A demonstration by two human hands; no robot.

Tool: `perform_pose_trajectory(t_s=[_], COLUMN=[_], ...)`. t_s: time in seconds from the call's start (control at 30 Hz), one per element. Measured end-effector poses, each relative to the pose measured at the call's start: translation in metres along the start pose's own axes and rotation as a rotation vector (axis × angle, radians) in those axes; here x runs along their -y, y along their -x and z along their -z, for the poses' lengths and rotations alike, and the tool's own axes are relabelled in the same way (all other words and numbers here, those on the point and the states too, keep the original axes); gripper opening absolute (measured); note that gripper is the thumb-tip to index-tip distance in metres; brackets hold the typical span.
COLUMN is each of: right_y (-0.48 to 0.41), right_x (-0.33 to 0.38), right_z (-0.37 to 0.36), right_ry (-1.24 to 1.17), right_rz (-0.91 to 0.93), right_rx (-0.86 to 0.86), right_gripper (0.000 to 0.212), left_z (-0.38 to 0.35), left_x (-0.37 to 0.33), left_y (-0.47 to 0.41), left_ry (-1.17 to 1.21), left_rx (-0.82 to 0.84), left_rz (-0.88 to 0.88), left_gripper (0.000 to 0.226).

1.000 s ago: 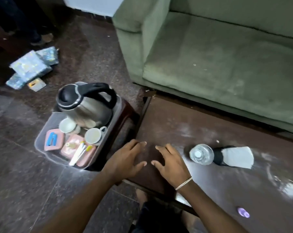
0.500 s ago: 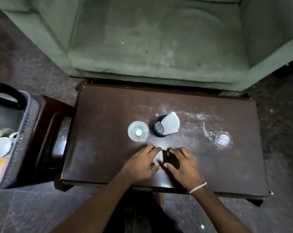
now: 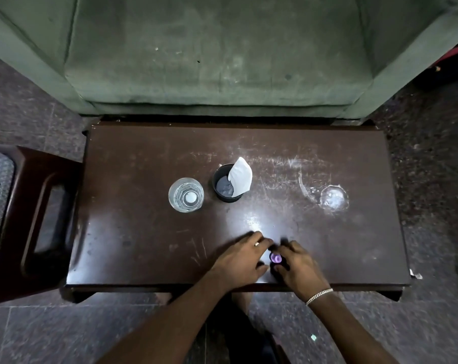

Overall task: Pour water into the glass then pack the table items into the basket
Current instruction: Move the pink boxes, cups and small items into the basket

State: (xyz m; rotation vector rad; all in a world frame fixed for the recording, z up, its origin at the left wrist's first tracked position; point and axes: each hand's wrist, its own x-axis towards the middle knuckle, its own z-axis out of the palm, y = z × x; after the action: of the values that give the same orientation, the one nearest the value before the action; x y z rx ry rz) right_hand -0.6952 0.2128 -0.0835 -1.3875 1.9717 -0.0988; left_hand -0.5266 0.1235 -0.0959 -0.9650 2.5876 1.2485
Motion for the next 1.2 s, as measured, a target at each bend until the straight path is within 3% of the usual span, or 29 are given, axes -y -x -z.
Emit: perform_pose_trajectory(t_s=[0.17,0.4,0.6,0.83,1.0,1.2], right_y=[-0.006,-0.014,-0.03,-0.046,-0.05,-0.047], right_x=[0.003,0.067,0.169,0.295,0.387,0.498], right_z=[-0.005,0.005,-0.005,-0.03,-0.053,-0.087], right_ry=[-0.035,-0.12,-0.163,-0.147,-0.157,-0.16], right_rz=[0.008,0.145,0.309,0.488,0.606,0.774], right_rx=[-0.068,-0.066,-0.011,0.061,0.146,0.204], right_gripper=[0.014,0.013,0.01,0.023,0.025,0.024], left_z=[-0.005,0.034,0.088,0.148,0.191,0.224], left_x=[0.001,0.026,0.077,0.131,0.164,0.207], left_y=[0.0,0.04,0.104,0.196,0.268,0.353], left_ry=[0.042,0.057,-0.003,-0.015,-0.088,-0.014], left_rx=[-0.02,-0.093,-0.233,-0.448,-0.638,-0.755], left_rz=[0.019,0.063,0.127,0.285,0.323,0.558], left_gripper=[0.054,0.05,0.042,0.043,0.026,0.03])
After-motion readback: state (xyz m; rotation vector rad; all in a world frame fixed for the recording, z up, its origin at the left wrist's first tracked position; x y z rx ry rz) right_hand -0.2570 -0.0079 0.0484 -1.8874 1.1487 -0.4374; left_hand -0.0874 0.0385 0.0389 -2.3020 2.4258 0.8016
